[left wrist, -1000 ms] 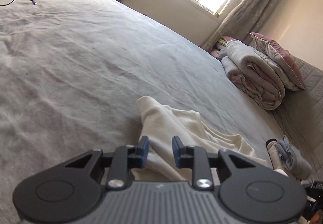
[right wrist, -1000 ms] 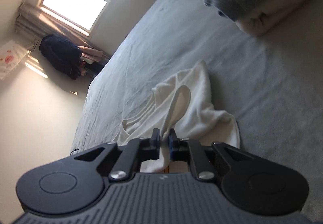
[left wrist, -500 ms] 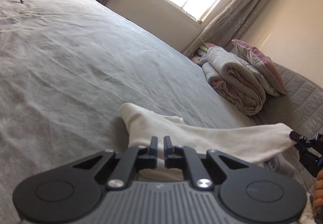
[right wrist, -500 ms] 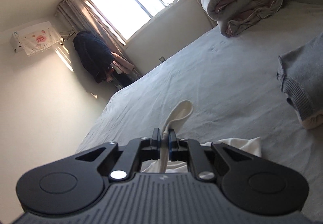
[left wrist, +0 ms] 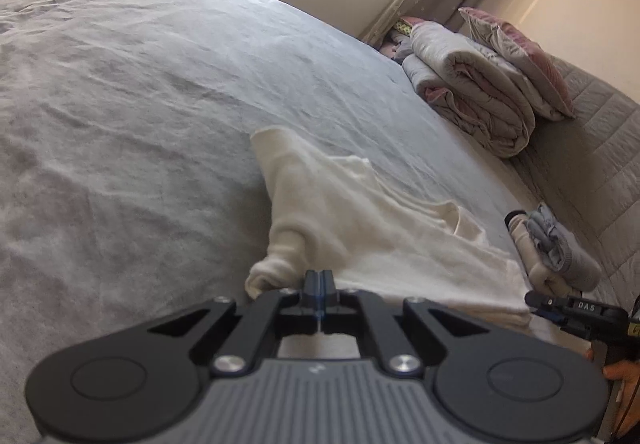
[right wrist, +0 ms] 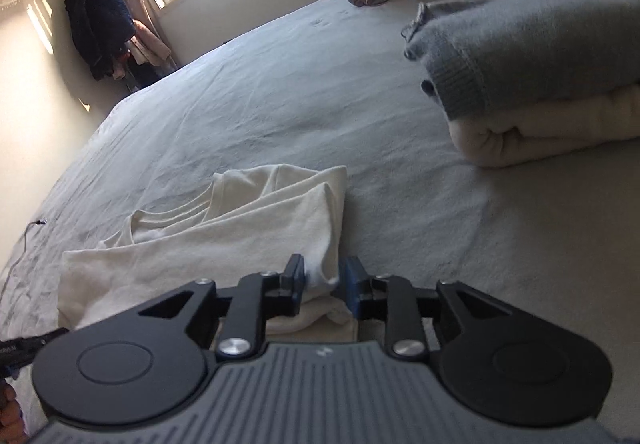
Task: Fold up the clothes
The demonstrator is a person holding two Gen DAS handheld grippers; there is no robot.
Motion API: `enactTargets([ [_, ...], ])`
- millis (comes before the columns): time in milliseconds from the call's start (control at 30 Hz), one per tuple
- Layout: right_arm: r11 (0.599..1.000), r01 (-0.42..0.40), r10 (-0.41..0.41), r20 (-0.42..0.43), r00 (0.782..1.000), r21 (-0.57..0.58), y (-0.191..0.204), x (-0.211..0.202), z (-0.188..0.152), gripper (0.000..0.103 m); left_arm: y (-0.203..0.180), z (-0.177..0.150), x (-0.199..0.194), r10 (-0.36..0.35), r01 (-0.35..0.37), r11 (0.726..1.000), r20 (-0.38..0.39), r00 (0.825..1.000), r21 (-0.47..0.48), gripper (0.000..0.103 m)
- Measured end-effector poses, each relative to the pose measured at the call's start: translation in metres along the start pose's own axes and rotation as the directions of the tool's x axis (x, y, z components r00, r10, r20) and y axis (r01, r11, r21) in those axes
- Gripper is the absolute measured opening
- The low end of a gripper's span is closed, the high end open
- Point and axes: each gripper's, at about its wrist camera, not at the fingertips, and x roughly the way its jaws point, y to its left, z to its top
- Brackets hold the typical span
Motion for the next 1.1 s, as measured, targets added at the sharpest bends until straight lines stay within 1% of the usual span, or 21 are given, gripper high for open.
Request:
enactTargets([
  [67,0.999,0.006,-0.005,0.022,1.0,-0.047,0.011,-0.003,0.005,0.044,0.003,0.007,-0.007,-0.005,0.007,0.999,0.043,0.999,-0.044,0.002],
  [100,0.997,0.01,-0.008,0.033,0.999,-0.071,0.017,-0.005,0.008,0.045,0.005,0.009,-0.008,0.0,0.003,0.998,0.057,0.998,-0.058,0.003],
  [133,0.995,0.014,-0.01,0.044,0.999,-0.094,0.022,-0.007,0.011,0.045,0.006,0.011,-0.008,0.008,-0.004,0.998,0.065,0.998,-0.068,0.005],
  [167,0.993,0.013,-0.007,0.051,0.999,-0.114,0.028,-0.008,0.014,0.045,0.006,0.012,-0.005,0.025,-0.022,0.998,0.054,0.998,-0.059,0.005],
  [200,0.992,-0.004,0.01,0.045,0.999,-0.123,0.037,-0.006,0.017,0.045,0.006,0.012,-0.002,0.042,-0.04,0.998,0.043,0.998,-0.049,0.006],
  [233,0.991,-0.028,0.033,0.035,0.999,-0.129,0.047,-0.002,0.02,0.045,0.006,0.012,0.001,0.056,-0.055,0.998,0.033,0.998,-0.041,0.006],
  [333,0.979,-0.128,0.127,-0.012,0.992,-0.158,0.083,0.014,0.026,0.046,0.009,0.011,0.004,0.056,-0.054,0.997,0.025,0.998,-0.049,0.006],
  [400,0.967,-0.186,0.179,-0.058,0.982,-0.173,0.11,0.03,0.028,0.046,0.013,0.013,0.002,0.039,-0.037,0.996,0.021,0.999,-0.076,0.006],
  [467,0.952,-0.244,0.228,-0.104,0.968,-0.186,0.137,0.046,0.03,0.046,0.018,0.014,-0.001,0.024,-0.022,0.996,0.015,1.0,-0.092,0.007],
  [600,0.912,-0.355,0.318,-0.195,0.928,-0.204,0.19,0.079,0.033,0.047,0.024,0.016,-0.004,-0.015,0.014,0.996,-0.011,1.0,-0.09,0.008],
  [700,0.896,-0.375,0.317,-0.246,0.916,-0.239,0.22,0.104,0.026,0.048,0.025,0.018,-0.005,-0.044,0.043,0.997,-0.028,0.999,-0.063,0.026],
  [733,0.89,-0.379,0.314,-0.263,0.912,-0.253,0.23,0.112,0.024,0.048,0.026,0.019,-0.006,-0.054,0.052,0.997,-0.034,0.998,-0.054,0.036],
  [767,0.884,-0.382,0.309,-0.277,0.91,-0.268,0.238,0.119,0.021,0.048,0.026,0.02,-0.007,-0.064,0.062,0.997,-0.041,0.997,-0.045,0.038],
  [833,0.875,-0.373,0.287,-0.288,0.914,-0.31,0.251,0.125,0.014,0.048,0.028,0.02,-0.007,-0.076,0.075,0.997,-0.046,0.996,-0.034,0.038],
  [967,0.849,-0.353,0.242,-0.304,0.921,-0.394,0.275,0.138,-0.001,0.048,0.03,0.018,-0.002,-0.084,0.082,0.996,-0.057,0.995,-0.044,0.038],
  [1033,0.83,-0.331,0.213,-0.293,0.932,-0.448,0.283,0.141,-0.005,0.048,0.029,0.017,-0.001,-0.079,0.077,0.996,-0.057,0.995,-0.044,0.038],
  [1067,0.819,-0.331,0.206,-0.299,0.932,-0.468,0.287,0.143,-0.006,0.048,0.029,0.016,0.0,-0.076,0.074,0.996,-0.057,0.995,-0.046,0.037],
  [1100,0.807,-0.33,0.196,-0.305,0.932,-0.489,0.29,0.145,-0.007,0.044,0.029,0.016,-0.001,-0.071,0.068,0.996,-0.058,0.996,-0.051,0.035],
])
